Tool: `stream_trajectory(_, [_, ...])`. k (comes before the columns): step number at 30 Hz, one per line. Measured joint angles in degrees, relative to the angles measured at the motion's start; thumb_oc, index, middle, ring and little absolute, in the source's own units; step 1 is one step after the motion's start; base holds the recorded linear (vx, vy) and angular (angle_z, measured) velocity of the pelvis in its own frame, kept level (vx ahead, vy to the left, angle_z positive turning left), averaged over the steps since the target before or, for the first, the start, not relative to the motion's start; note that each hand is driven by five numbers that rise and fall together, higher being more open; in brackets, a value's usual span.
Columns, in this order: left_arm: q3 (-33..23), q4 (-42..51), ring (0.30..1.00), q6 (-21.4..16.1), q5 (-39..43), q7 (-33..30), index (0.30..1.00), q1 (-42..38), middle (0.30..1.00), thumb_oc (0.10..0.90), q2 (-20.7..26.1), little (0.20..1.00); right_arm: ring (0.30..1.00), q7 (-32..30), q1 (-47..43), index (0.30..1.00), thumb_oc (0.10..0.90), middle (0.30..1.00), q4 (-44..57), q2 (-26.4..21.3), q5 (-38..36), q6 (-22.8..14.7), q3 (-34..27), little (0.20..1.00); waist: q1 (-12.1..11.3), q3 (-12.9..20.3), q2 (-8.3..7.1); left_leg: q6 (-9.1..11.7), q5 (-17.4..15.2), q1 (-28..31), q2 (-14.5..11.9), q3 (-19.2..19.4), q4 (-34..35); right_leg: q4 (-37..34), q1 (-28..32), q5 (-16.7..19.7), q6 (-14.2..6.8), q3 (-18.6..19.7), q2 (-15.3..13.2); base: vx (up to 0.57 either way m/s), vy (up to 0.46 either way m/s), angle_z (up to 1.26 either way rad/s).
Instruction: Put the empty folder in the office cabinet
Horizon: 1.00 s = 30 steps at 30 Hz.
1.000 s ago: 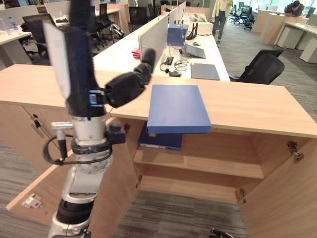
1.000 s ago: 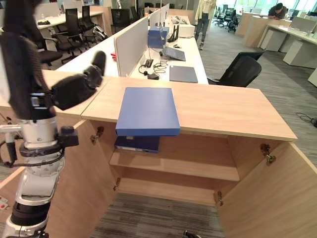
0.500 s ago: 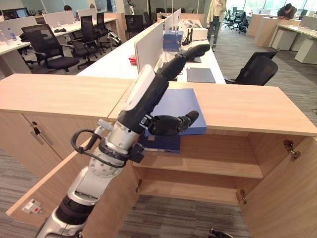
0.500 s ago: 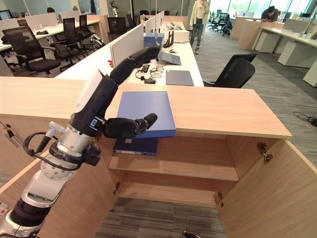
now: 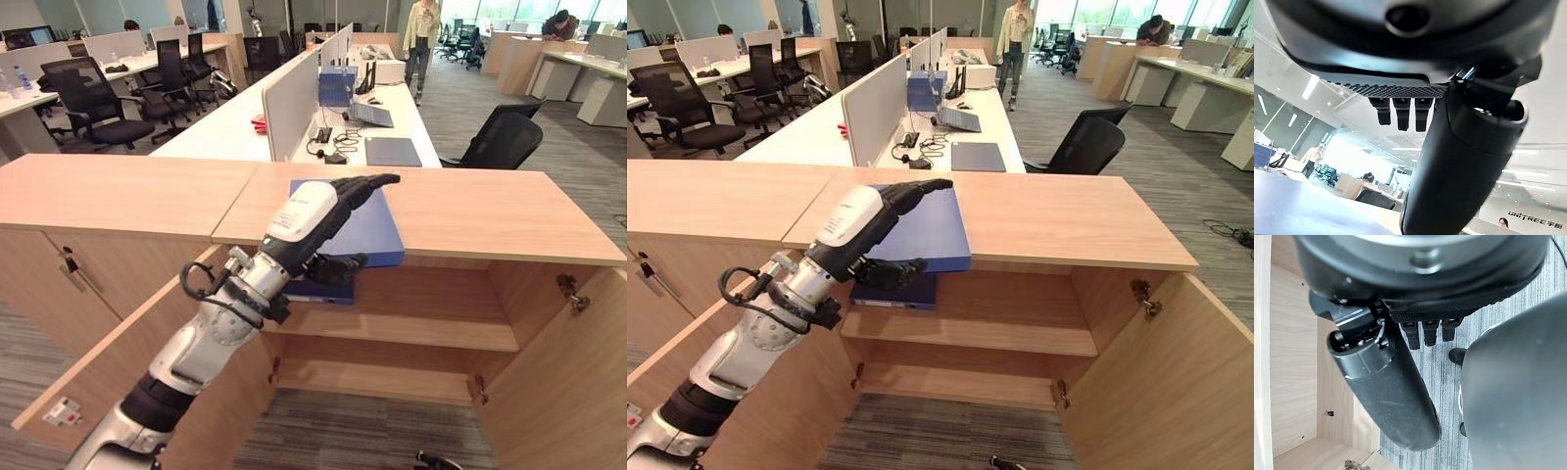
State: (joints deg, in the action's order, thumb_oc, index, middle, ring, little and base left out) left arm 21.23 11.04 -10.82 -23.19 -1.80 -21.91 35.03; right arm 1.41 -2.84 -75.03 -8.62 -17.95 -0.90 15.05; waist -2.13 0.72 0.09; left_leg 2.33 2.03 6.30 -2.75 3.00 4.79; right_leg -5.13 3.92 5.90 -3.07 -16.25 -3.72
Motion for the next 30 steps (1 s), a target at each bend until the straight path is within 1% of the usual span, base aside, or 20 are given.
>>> stream_trajectory(2, [0.6,-1.1,0.9,0.0,-0.9,-0.1,0.9,-0.2,0.9,0.8,-0.1,0.9,0.9,0.0,-0.1,0.9,0.8,0.9,0.1,0.0,0.0,0.0,0.0,0.9,0.5,0.0,0.0,-0.1,0.1,0.1,0.0,0.2,0.0,0.0,0.0,0.0,0.0,0.1,0.0,0.0,-0.001,-0.05])
stream_trajectory(5, [2.1,-3.2,0.9,0.2,-4.4,-0.5,0.9,-0.5,0.9,0.8,-0.3,0.9,0.9,-0.1,-0.1,0.9,0.8,0.9,0.1,0.0,0.0,0.0,0.0,0.9,0.5,0.0,-0.03,-0.1,0.1,0.3,-0.1,0.7,0.0,0.0,0.0,0.1,0.1,0.4,0.1,0.0,-0.006,-0.08])
stream_trajectory(7, [2.1,-5.0,0.9,0.5,-7.0,-1.9,0.9,-0.5,0.9,0.8,-0.4,0.9,0.9,-0.2,-0.1,0.9,0.8,0.9,0.1,0.0,0.0,0.0,0.0,0.9,0.6,0.0,-0.02,-0.1,0.1,0.5,-0.1,1.0,0.0,0.0,0.0,0.2,0.2,0.7,0.1,-0.01,-0.009,-0.1])
stream_trajectory(9, [2.3,-9.0,0.9,1.3,-11.2,-3.9,0.9,-1.1,0.9,0.8,-0.4,0.9,0.9,-0.3,-0.1,0.9,0.8,0.9,0.1,0.1,0.0,0.0,0.0,0.9,0.6,0.0,-0.17,0.1,-0.1,0.6,-0.1,1.4,0.0,0.0,0.0,0.3,0.3,1.2,0.1,-0.02,-0.008,-0.08])
stream_trajectory(11, [3.2,-9.0,0.9,2.1,-12.1,-4.9,0.9,-1.1,0.9,0.8,-0.4,0.9,0.9,-0.7,-0.1,0.9,0.8,0.9,0.1,0.2,0.0,0.0,0.1,0.9,0.5,0.0,-0.5,0.1,-0.1,0.6,-0.1,1.4,0.0,0.0,0.0,0.3,0.3,1.2,0.1,0.0,0.0,0.0])
stream_trajectory(13, [4.0,-9.0,0.9,2.0,-13.2,-5.0,0.9,-1.1,0.9,0.8,-0.4,0.9,0.9,-0.7,-0.2,0.9,0.8,0.9,0.1,0.4,0.0,0.0,0.5,0.9,0.6,0.0,-0.73,0.0,-0.1,0.6,-0.1,1.4,0.0,0.0,0.0,0.3,0.3,1.2,0.1,0.0,0.0,0.0])
stream_trajectory(22, [4.0,-10.7,0.9,2.2,-13.2,-5.9,0.9,-1.2,0.9,0.8,-0.5,0.9,0.9,-1.2,-0.7,0.9,0.8,0.9,0.1,0.4,2.2,0.1,1.4,0.9,0.7,0.0,-0.77,-0.2,0.0,0.8,0.0,1.5,0.0,0.0,0.0,0.3,0.3,1.3,0.1,0.0,0.0,0.0])
stream_trajectory(25, [4.0,-12.4,0.9,3.4,-13.2,-6.5,0.9,-1.2,0.9,0.8,-0.5,0.9,0.9,-1.3,-0.7,0.9,0.8,0.9,0.1,0.4,2.2,0.1,1.7,0.9,0.7,0.0,-0.76,-0.2,0.0,0.8,0.0,1.5,0.0,0.0,0.1,0.4,0.3,1.3,0.1,0.0,0.0,0.0])
stream_trajectory(30, [4.0,-13.3,0.9,3.9,-13.3,-6.6,0.9,-1.3,0.9,0.8,-0.5,0.9,0.9,-1.4,-0.6,0.9,0.8,0.9,0.1,0.4,2.3,0.1,1.7,0.9,0.7,0.0,-0.78,-0.2,0.0,0.8,0.0,1.6,0.0,0.0,0.1,0.4,0.3,1.4,0.1,0.0,0.0,0.0])
